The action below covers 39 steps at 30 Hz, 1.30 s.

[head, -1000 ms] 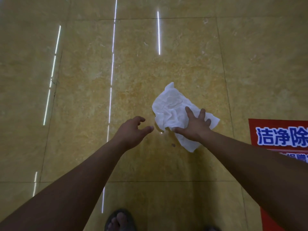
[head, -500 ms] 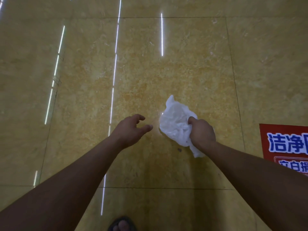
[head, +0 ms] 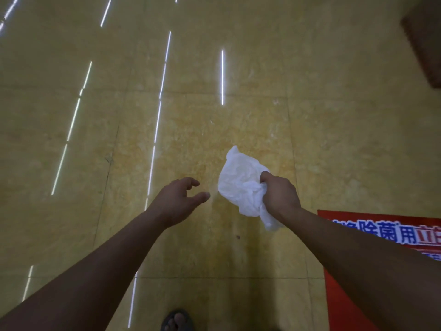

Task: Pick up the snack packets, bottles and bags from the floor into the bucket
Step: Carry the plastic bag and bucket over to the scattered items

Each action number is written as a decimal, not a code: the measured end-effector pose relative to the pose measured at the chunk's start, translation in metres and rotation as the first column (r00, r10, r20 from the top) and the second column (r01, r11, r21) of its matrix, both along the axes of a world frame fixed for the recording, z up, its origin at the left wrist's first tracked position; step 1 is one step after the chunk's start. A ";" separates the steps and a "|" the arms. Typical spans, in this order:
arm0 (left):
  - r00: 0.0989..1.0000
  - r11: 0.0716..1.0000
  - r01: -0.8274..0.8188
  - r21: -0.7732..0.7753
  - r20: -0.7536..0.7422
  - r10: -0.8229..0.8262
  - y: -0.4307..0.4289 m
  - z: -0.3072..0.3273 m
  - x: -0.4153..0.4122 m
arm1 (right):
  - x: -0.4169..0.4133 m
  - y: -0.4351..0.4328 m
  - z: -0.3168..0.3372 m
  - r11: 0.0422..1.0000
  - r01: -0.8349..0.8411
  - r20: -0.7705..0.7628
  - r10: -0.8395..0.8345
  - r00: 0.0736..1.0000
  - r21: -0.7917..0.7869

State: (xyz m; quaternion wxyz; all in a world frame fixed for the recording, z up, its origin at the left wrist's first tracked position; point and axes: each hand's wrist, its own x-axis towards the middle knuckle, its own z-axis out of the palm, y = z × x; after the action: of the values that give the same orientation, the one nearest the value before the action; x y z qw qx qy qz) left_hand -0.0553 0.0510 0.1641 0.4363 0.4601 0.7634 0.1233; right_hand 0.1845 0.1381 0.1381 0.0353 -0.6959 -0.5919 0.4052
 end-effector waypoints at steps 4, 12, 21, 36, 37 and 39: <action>1.000 0.998 -0.012 0.062 0.000 0.012 0.015 0.082 -0.013 | -0.017 0.014 0.095 0.999 0.047 -0.046 -0.048 0.998 -0.024; 0.999 0.983 -0.024 0.180 -0.023 0.029 0.021 0.254 -0.065 | -0.050 0.034 0.268 0.976 -0.115 0.063 0.105 0.992 0.187; 0.994 0.948 -0.025 0.318 -0.091 0.057 0.018 0.427 -0.121 | -0.104 0.040 0.454 0.958 -0.136 0.043 0.129 0.991 0.254; 0.990 0.863 -0.006 0.505 -0.119 0.077 0.025 0.590 -0.158 | -0.142 0.042 0.613 0.806 -0.298 0.139 0.264 0.954 0.512; 0.989 0.863 0.000 0.505 -0.127 0.074 0.025 0.597 -0.160 | -0.143 0.043 0.618 0.789 -0.331 0.166 0.286 0.944 0.518; 0.988 0.861 0.009 0.509 -0.137 0.071 0.027 0.608 -0.164 | -0.145 0.045 0.626 0.753 -0.394 0.231 0.319 0.919 0.528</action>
State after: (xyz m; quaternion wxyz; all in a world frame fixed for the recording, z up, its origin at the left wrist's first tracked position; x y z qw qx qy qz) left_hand -0.2192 0.0782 0.7717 0.2389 0.5542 0.7421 0.2918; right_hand 0.0392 0.1829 0.7643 0.1237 -0.5523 -0.8075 0.1663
